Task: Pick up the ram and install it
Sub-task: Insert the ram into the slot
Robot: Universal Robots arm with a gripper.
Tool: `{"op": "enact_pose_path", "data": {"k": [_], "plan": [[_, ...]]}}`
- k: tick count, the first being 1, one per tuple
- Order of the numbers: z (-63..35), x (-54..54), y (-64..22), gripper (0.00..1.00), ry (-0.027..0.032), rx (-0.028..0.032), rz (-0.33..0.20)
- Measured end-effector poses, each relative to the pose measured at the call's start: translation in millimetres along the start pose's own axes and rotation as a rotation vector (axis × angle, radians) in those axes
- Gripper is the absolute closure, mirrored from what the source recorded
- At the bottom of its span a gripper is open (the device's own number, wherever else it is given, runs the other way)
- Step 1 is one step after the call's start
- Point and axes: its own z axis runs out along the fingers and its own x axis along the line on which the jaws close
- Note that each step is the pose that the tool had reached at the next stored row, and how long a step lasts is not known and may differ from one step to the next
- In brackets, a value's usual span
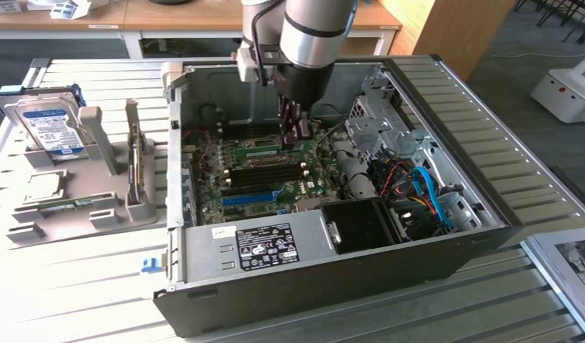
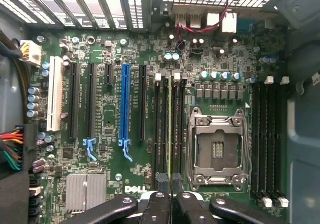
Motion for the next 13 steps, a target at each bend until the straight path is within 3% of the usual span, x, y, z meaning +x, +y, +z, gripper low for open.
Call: {"op": "enact_pose_path", "data": {"k": [13], "plan": [[21.2, 1.2, -1.0, 0.88, 0.0003, 0.0005, 0.0]]}}
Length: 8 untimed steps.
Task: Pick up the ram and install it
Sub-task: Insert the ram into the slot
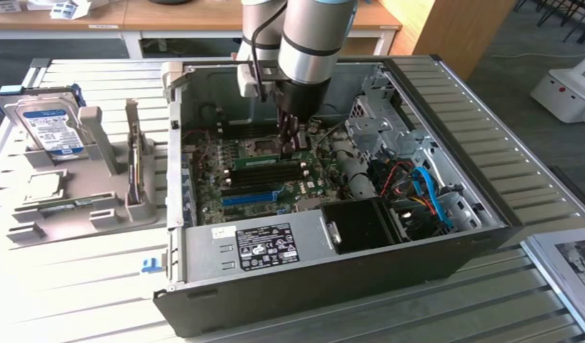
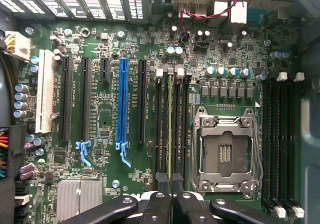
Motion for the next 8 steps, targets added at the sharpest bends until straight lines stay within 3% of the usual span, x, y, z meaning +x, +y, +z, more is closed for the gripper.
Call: {"op": "enact_pose_path", "data": {"k": [8], "plan": [[-0.1, 2.6, 0.0, 0.88, -0.0001, 0.0, 0.0]]}}
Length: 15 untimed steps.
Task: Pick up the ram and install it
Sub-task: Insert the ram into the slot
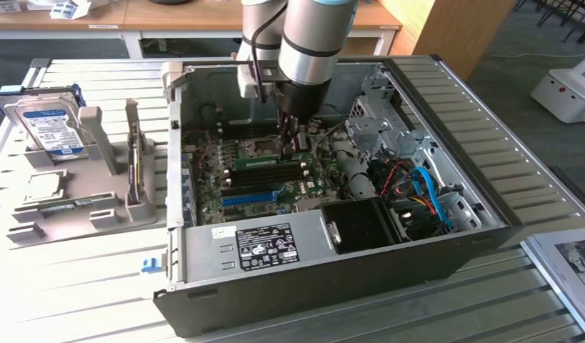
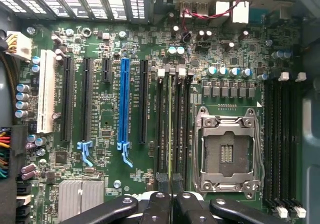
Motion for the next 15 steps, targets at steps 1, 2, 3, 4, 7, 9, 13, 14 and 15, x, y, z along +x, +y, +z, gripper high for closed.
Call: {"op": "enact_pose_path", "data": {"k": [1, 2, 3, 4, 7, 9, 13, 14, 15], "plan": [[0.0, 0.8, 0.0, 0.88, 0.0, 0.0, 0.0], [-0.1, 1.6, 0.0, 0.88, 0.0, 0.0, 0.0], [-0.1, 2.3, 0.1, 0.88, 0.0001, 0.0, 0.0], [-0.1, 2.8, 0.1, 0.88, 0.0, 0.0, 0.0], [-0.2, 2.9, 0.1, 0.88, 0.0, 0.0, 0.0], [-0.2, 2.9, 0.0, 0.88, 0.0, 0.0, 0.0], [0.2, 2.9, 3.1, 0.88, 0.0, 0.0002, 0.0], [0.2, 2.9, 3.5, 0.88, 0.0, 0.0002, 0.0], [0.2, 2.9, 3.5, 0.88, 0.0001, 0.0002, 0.0]]}}
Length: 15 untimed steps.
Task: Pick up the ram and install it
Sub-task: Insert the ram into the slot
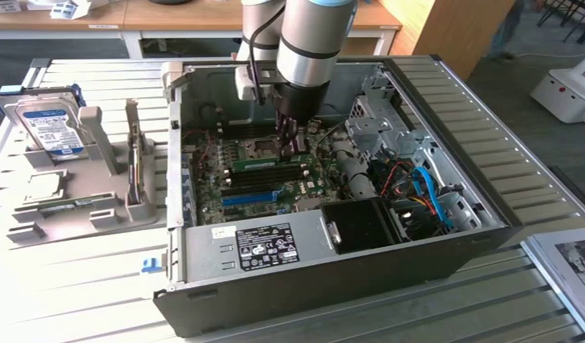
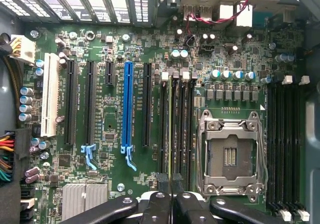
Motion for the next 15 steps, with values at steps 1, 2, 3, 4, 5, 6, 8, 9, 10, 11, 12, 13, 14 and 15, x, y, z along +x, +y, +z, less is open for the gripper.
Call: {"op": "enact_pose_path", "data": {"k": [1, 2, 3, 4, 5, 6, 8, 9, 10, 11, 12, 13, 14, 15], "plan": [[0.0, 0.0, 0.0, 0.88, 0.0, 0.0, 0.0], [0.0, 0.0, 0.0, 0.88, 0.0, -0.0001, 0.0], [0.0, 0.0, 0.0, 0.88, 0.0, 0.0, 0.0], [0.4, 0.1, 0.0, 0.88, -0.0001, 0.0, 0.0], [1.0, 0.1, 0.0, 0.88, -0.0001, 0.0, 0.0], [1.5, 0.1, 0.0, 0.88, 0.0, 0.0, 0.0], [2.8, 0.2, -0.1, 0.88, -0.0002, 0.0001, 0.002], [3.3, 0.2, -0.1, 0.88, -0.0003, 0.0002, 0.004], [3.4, 0.2, -0.1, 0.88, -0.0001, 0.0002, 0.005], [3.4, 0.2, -0.1, 0.88, 0.0, 0.0001, 0.005], [3.4, 0.2, -0.1, 0.88, 0.0, 0.0002, 0.005], [3.5, 0.2, -0.1, 0.88, -0.0002, 0.0002, 0.005], [3.6, 0.2, -0.1, 0.88, -0.0003, 0.0003, 0.005], [3.6, 0.2, -0.1, 0.88, -0.0003, 0.0003, 0.006]]}}
